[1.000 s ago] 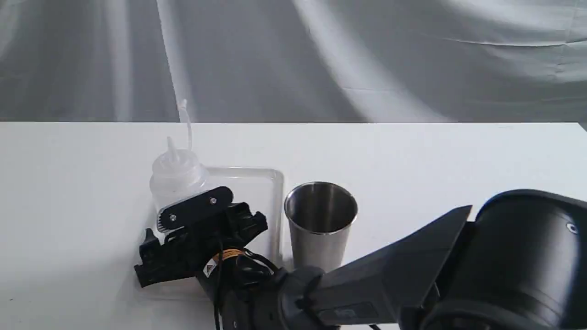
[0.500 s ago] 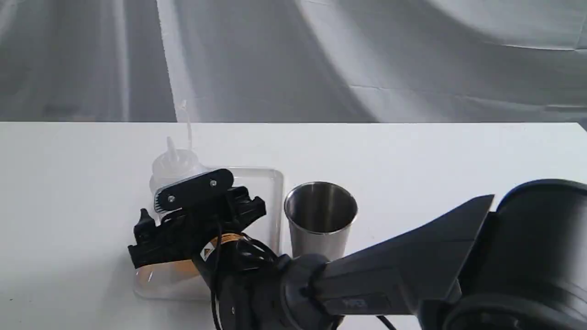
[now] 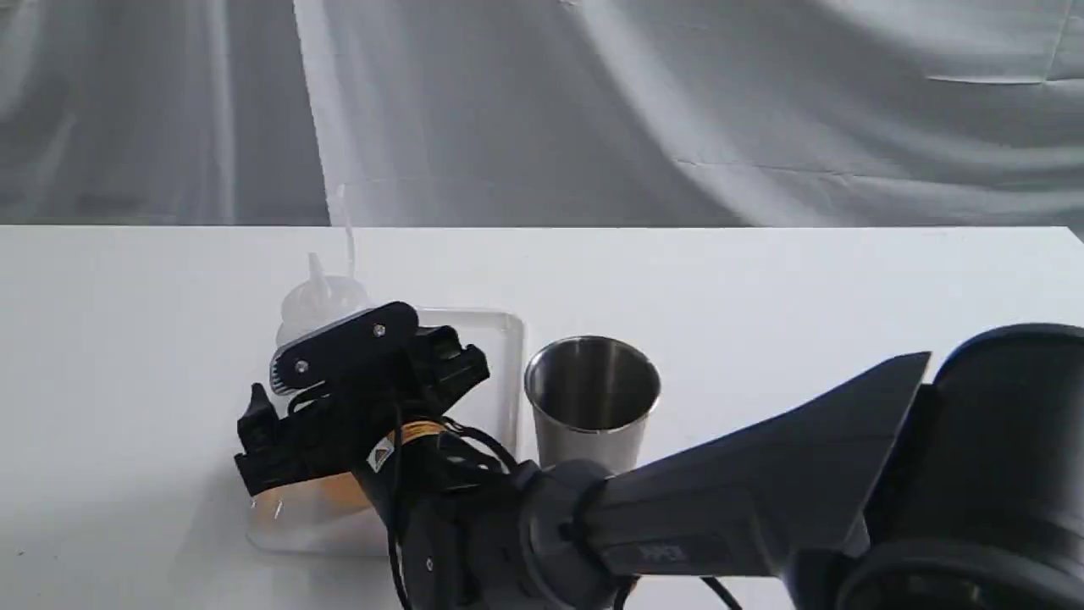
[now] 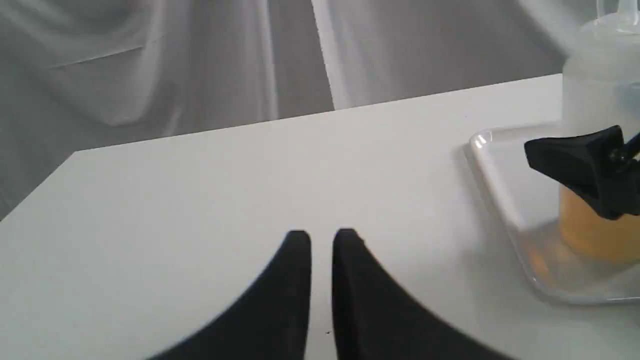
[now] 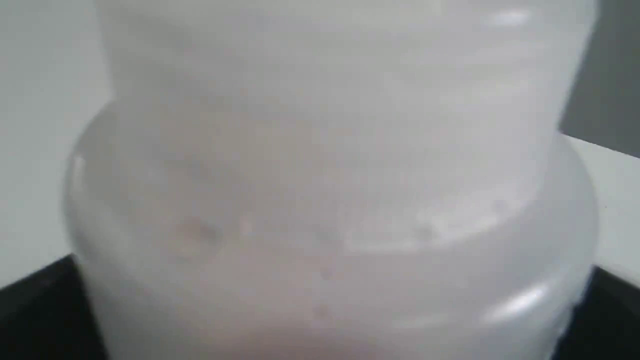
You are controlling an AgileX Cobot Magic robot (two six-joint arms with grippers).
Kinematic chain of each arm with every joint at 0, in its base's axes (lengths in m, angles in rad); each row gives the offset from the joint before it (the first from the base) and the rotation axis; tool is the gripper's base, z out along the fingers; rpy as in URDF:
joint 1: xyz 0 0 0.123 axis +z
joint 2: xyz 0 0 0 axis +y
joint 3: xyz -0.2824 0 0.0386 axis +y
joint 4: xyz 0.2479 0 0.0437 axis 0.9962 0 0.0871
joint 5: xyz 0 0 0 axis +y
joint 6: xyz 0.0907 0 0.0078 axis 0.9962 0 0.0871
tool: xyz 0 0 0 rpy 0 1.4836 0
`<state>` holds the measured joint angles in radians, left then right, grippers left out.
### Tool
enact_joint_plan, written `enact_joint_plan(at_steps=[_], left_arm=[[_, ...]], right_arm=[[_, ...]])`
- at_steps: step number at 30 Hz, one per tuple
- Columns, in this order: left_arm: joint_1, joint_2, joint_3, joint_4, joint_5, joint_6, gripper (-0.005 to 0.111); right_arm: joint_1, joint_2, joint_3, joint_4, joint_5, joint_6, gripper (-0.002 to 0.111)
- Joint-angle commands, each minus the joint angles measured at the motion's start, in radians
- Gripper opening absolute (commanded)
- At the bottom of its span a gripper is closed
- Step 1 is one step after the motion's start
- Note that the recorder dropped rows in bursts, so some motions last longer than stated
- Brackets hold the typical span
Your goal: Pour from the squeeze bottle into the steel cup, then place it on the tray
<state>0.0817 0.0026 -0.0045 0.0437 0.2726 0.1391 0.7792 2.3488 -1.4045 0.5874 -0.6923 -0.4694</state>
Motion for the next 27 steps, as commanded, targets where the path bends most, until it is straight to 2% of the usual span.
enact_joint_plan(at_steps=[1, 11, 27], left_arm=[[0.000, -0.003, 0.004, 0.000, -0.007, -0.002, 0.008], [0.000, -0.003, 0.004, 0.000, -0.007, -0.002, 0.008], [0.000, -0.003, 0.004, 0.000, -0.007, -0.002, 0.008]], right_arm=[[-0.001, -0.026, -0.005, 0.003, -0.003, -0.008, 0.105], [-0.001, -0.121, 0.065, 0.007, -0.036, -0.024, 0.105], [0.011, -0.322, 0.069, -0.058, 0.032, -0.024, 0.105]])
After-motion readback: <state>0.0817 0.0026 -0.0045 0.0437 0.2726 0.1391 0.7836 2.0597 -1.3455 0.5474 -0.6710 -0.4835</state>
